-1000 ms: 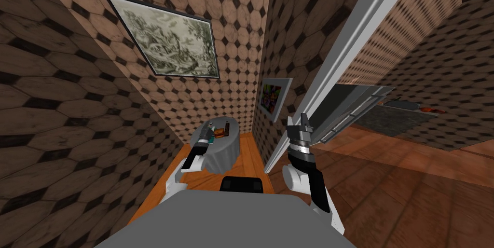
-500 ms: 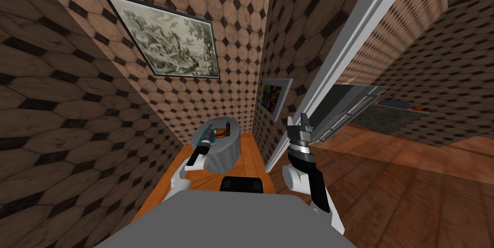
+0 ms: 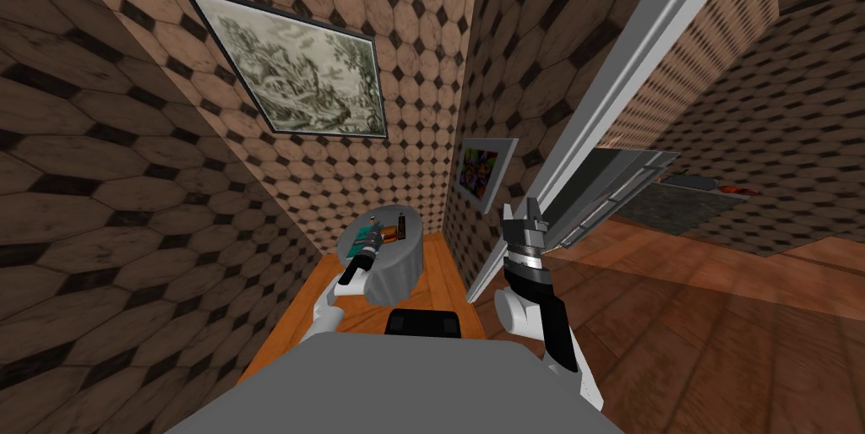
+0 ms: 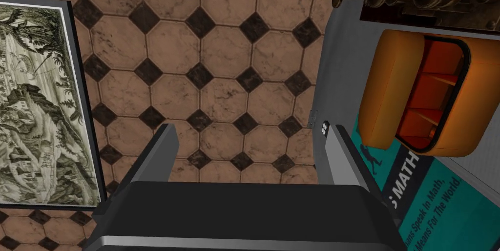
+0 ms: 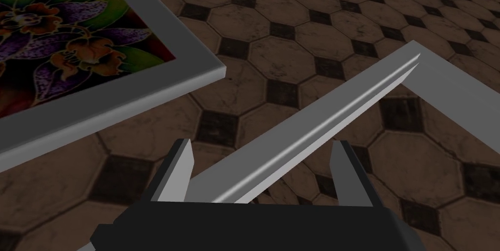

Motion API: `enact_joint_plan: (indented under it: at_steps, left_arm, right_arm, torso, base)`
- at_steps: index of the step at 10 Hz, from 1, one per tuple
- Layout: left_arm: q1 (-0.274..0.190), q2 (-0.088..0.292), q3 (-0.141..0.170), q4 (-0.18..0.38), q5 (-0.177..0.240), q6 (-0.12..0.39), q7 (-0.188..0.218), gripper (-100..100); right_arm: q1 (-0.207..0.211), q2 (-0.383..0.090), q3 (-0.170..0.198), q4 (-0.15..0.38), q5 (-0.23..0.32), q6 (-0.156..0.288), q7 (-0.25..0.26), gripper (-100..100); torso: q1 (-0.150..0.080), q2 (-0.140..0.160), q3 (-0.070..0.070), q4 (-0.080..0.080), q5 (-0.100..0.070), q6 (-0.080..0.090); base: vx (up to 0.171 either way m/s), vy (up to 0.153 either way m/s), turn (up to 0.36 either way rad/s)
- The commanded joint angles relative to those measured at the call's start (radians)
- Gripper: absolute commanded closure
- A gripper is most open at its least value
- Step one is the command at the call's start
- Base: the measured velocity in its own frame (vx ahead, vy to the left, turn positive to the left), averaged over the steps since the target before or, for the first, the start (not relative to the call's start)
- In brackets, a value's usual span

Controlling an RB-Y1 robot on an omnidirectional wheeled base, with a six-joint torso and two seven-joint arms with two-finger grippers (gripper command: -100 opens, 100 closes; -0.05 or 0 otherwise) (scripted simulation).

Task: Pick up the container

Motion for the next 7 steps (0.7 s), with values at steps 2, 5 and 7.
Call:
enact_joint_plan:
  at_steps: [2, 5, 7]
  left_arm:
    - [-0.048, -0.006, -0.016, 0.074, 0.001, 0.046, -0.003, -100]
    - [-0.096, -0.018, -0.042, 0.163, 0.0, 0.104, -0.009, -100]
    - [-0.123, -0.022, -0.058, 0.209, -0.001, 0.136, -0.012, -100]
  right_arm:
    - [0.0, 0.0, 0.0, 0.0, 0.0, 0.0, 0.0, 0]
    - [0.0, 0.0, 0.0, 0.0, 0.0, 0.0, 0.0, 0]
    - [0.0, 0.0, 0.0, 0.0, 0.0, 0.0, 0.0, 0]
  torso:
    - [0.0, 0.0, 0.0, 0.0, 0.0, 0.0]
    - [0.001, -0.001, -0.001, 0.0, 0.0, 0.0]
    - [0.001, -0.001, -0.001, 0.0, 0.0, 0.0]
  base:
    - [0.022, 0.048, 0.008]
    - [0.032, 0.07, 0.011]
    - [0.038, 0.056, 0.011]
